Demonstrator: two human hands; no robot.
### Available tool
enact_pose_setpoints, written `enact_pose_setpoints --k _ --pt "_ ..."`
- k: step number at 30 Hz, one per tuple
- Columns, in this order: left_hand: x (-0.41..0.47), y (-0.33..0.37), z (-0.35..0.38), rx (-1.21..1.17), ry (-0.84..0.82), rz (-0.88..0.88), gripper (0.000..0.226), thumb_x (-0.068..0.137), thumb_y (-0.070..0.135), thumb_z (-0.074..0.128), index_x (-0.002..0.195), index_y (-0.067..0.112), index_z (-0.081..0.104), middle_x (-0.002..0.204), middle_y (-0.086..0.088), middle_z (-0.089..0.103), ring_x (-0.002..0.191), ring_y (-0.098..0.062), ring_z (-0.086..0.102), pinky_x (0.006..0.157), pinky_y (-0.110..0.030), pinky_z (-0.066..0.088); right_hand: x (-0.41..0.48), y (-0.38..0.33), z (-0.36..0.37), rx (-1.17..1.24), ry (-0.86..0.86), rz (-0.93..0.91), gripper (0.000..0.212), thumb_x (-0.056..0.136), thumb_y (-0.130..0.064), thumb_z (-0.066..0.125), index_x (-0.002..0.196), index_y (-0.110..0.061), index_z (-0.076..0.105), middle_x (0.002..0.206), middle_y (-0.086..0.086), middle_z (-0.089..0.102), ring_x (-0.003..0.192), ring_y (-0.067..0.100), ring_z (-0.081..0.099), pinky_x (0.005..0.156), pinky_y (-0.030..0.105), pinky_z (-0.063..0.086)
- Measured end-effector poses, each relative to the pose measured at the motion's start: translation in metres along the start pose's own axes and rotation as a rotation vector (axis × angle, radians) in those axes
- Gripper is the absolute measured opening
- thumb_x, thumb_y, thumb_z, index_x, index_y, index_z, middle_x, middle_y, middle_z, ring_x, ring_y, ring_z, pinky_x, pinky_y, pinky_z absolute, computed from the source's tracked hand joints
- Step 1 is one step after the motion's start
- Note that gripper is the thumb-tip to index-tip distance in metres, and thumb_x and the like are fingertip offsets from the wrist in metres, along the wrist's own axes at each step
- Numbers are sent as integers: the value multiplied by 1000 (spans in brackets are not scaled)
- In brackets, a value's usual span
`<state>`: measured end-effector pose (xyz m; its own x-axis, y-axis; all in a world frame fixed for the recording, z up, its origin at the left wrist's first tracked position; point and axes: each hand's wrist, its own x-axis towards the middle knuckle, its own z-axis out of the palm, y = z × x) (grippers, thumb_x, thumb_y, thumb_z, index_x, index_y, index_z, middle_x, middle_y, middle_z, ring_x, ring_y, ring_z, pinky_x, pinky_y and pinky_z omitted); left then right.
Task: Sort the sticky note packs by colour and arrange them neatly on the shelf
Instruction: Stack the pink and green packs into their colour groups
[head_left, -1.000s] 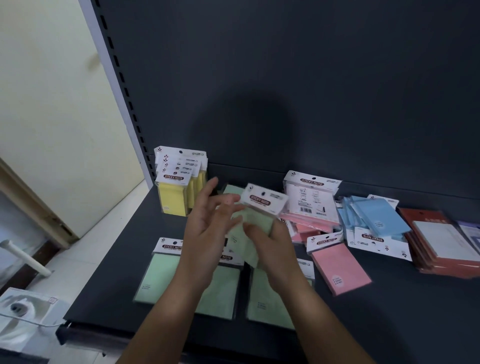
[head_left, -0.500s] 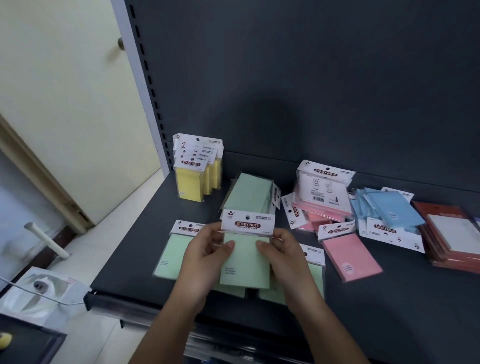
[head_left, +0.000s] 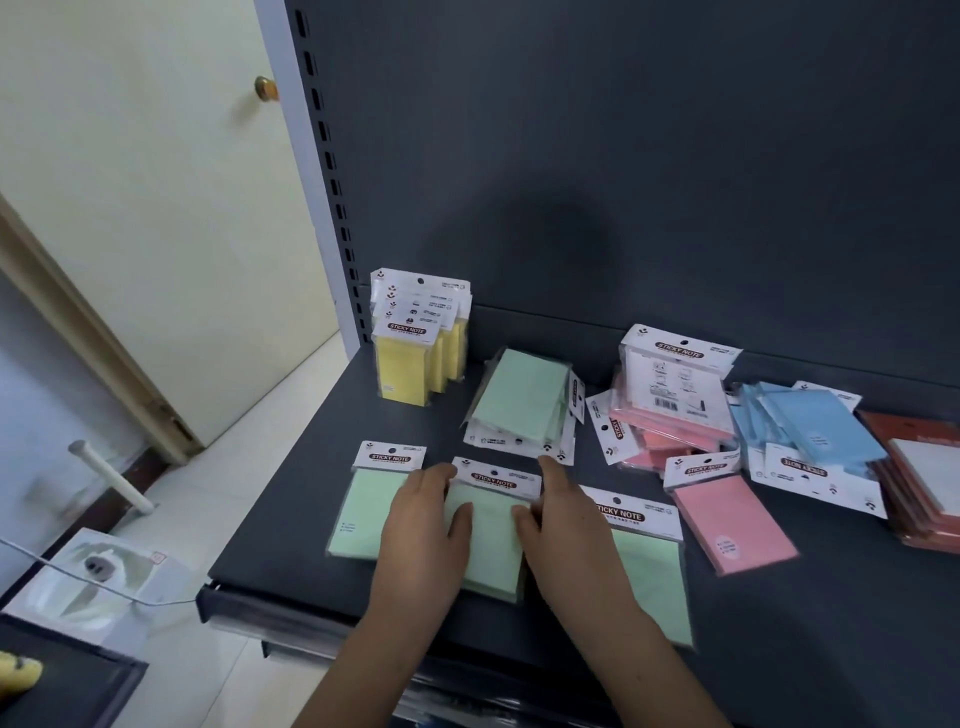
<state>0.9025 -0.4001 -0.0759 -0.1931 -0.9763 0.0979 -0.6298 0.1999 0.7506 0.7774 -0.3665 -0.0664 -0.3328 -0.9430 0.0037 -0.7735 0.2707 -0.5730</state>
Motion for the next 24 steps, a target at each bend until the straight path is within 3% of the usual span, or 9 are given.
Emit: enact_pose_setpoints --k 4,7,13,15,18,21,24 --pt "3 2 -2 105 -27 2 36 91 14 54 127 11 49 121 0 53 112 -15 49 92 -16 32 -1 -6 -2 -258 -13 -27 33 99 -30 34 131 -20 36 122 0 50 109 20 54 81 29 42" --pt "6 4 -7 162 -69 -4 34 90 19 56 122 12 50 119 2 51 109 -15 49 85 -15 31 -1 -7 -5 -279 -21 -34 30 98 -30 35 126 -21 40 121 -2 50 108 19 54 80 29 42" --pt "33 15 -6 55 -37 87 36 86 19 62 119 14 52 113 5 48 111 -15 44 81 -15 26 19 7 -16 41 243 -83 22 91 -14 49 111 -15 57 107 0 57 97 19 54 78 26 40" --pt "48 20 0 39 -11 107 34 85 17 63 116 10 53 111 0 52 109 -20 45 80 -18 27 29 12 -15 148 245 -41 28 90 -12 52 117 -13 54 112 2 56 103 19 53 85 27 41" --pt "64 29 7 -65 -17 -23 27 85 18 62 108 8 51 93 0 54 93 -22 53 74 -26 35 43 13 -12 324 164 23 40 90 -12 54 129 -12 45 119 1 54 108 15 50 93 27 41" --pt "67 31 13 -177 -105 -149 23 87 20 61 106 13 48 79 4 58 82 -18 56 69 -27 40 55 12 -13 506 152 122 37 90 -10 54 126 -12 45 101 -1 56 84 9 52 70 9 38" --pt "68 28 20 -307 -116 -222 21 85 19 63 102 14 51 91 -4 65 83 -20 60 69 -28 45 62 13 -10 471 181 118 32 89 -13 56 121 -12 48 94 0 56 78 10 50 66 17 35"
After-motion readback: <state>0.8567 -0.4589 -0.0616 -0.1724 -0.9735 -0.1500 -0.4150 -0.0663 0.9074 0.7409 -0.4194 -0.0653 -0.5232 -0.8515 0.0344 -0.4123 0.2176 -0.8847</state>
